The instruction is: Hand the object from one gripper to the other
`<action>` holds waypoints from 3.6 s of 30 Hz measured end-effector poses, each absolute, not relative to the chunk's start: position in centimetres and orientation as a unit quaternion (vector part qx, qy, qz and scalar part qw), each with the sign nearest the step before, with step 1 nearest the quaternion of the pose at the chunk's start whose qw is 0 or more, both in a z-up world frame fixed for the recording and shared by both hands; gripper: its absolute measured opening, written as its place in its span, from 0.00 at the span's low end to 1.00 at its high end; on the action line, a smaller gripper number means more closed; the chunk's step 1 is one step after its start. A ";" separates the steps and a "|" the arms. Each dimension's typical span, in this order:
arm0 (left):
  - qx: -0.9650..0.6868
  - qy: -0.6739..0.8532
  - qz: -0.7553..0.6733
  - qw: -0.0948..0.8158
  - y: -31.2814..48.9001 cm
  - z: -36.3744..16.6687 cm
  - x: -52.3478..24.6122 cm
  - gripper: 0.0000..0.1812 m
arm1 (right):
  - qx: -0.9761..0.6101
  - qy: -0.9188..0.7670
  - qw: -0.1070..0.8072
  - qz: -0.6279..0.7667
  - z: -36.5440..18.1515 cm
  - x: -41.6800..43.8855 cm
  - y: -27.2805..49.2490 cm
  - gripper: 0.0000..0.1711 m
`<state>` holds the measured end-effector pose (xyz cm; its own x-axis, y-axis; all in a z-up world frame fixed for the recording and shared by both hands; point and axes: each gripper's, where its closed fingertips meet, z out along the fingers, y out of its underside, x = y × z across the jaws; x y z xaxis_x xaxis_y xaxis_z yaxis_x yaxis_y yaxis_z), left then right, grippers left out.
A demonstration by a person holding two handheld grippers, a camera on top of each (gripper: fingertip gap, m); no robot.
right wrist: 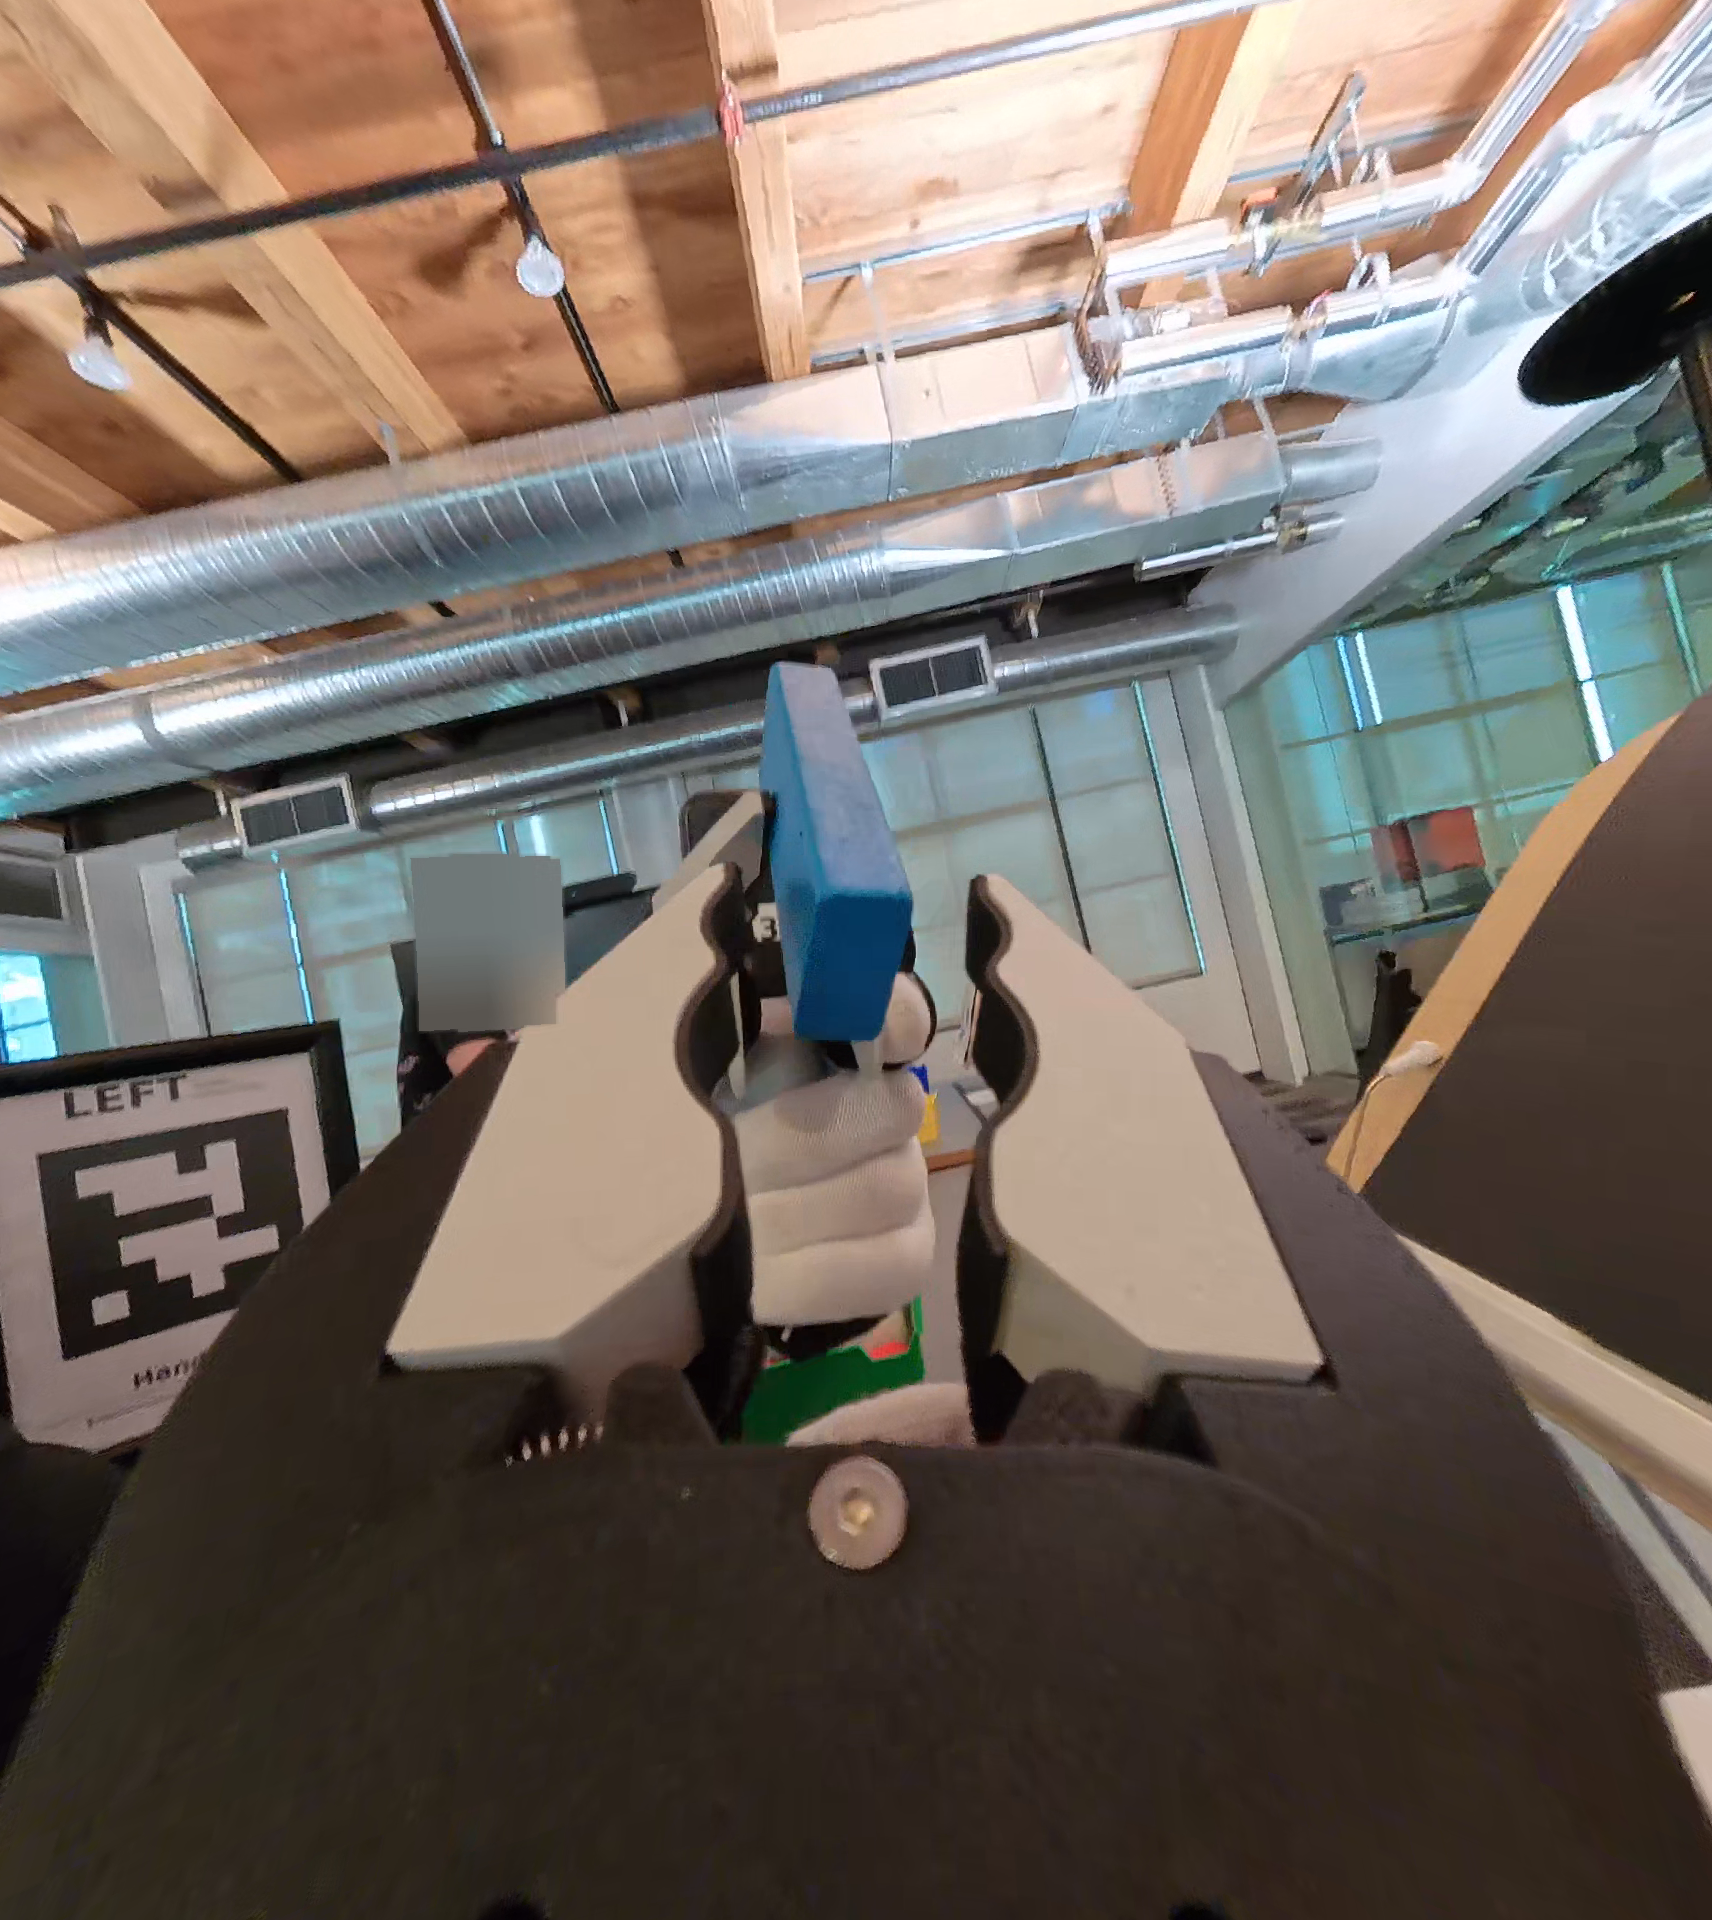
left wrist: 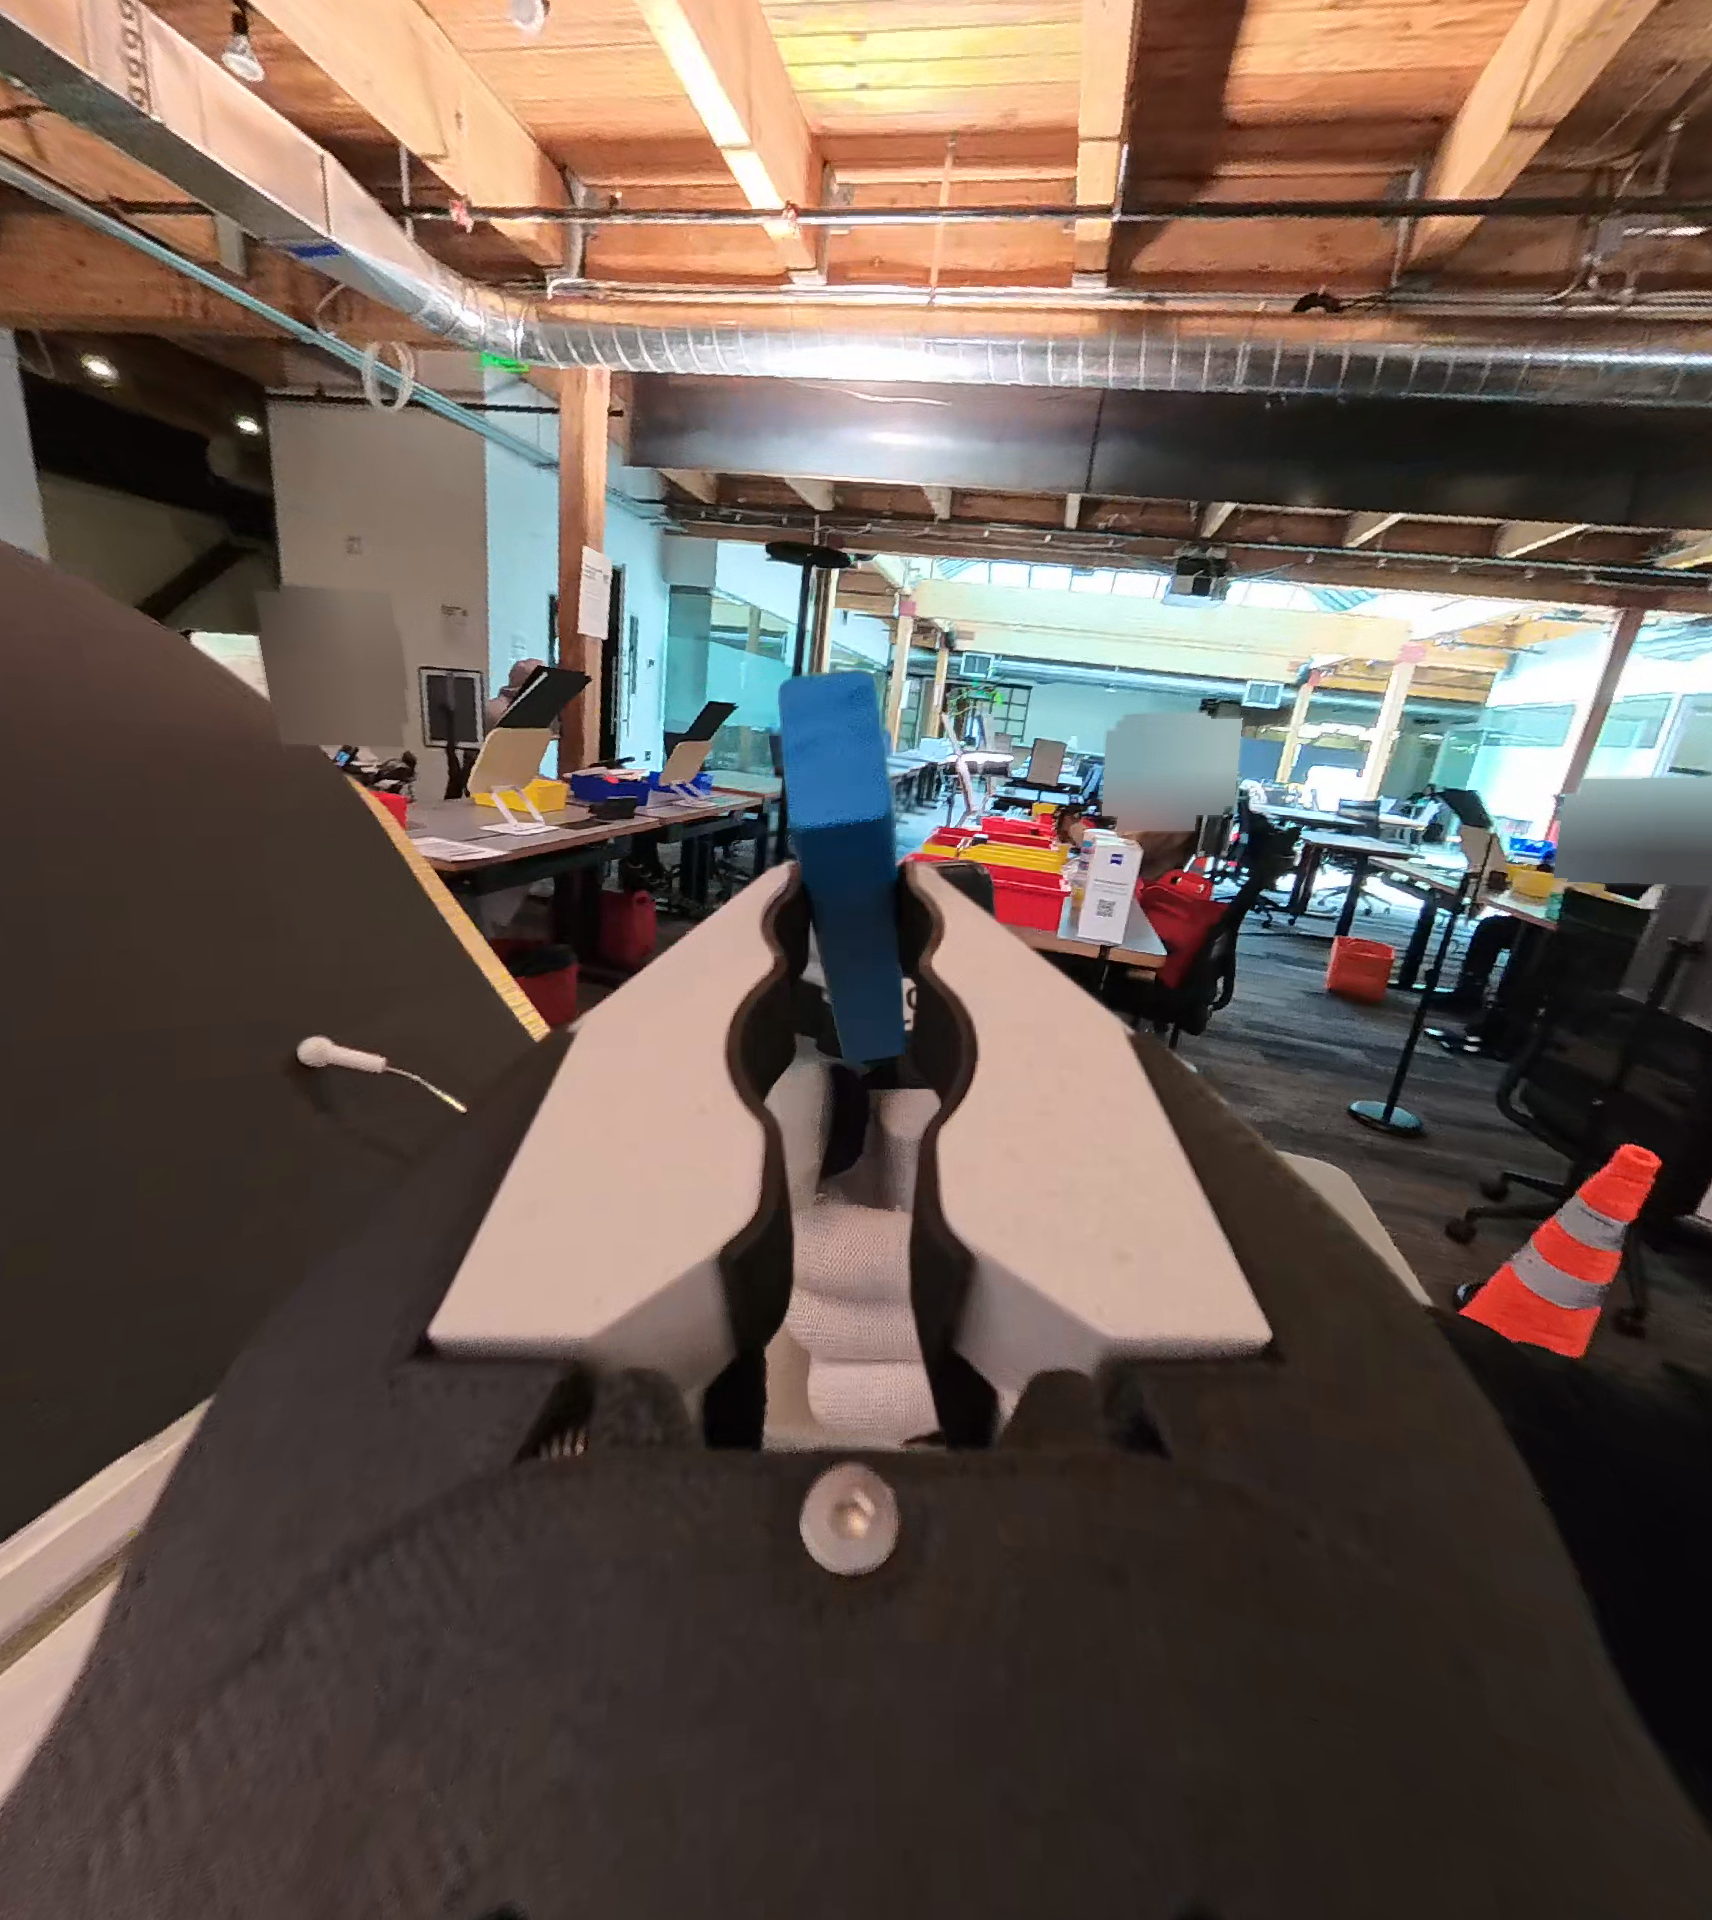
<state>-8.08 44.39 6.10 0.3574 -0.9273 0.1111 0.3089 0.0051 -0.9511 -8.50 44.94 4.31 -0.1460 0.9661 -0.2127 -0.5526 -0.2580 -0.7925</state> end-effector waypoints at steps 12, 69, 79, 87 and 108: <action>-0.493 0.281 -0.520 0.638 44.9 5.6 -7.8 0.10 | -0.399 -0.328 0.544 0.661 4.4 -8.3 44.7 0.09; -0.627 0.399 -0.389 0.544 45.8 -2.1 -8.1 0.18 | -0.397 -0.606 0.689 0.018 0.9 -7.1 45.2 0.67; -0.534 0.440 -0.576 0.434 39.8 -0.8 -9.9 0.19 | -0.277 -0.654 0.704 -0.025 -0.7 -14.9 40.6 0.76; -0.491 0.481 -0.610 0.394 37.7 -1.9 -10.1 0.18 | -0.257 -0.678 0.687 -0.050 -0.9 -14.9 39.6 0.68; -0.474 0.514 -0.618 0.359 36.3 -3.5 -9.5 0.18 | -0.268 -0.712 0.644 -0.078 -2.3 -15.1 39.3 0.62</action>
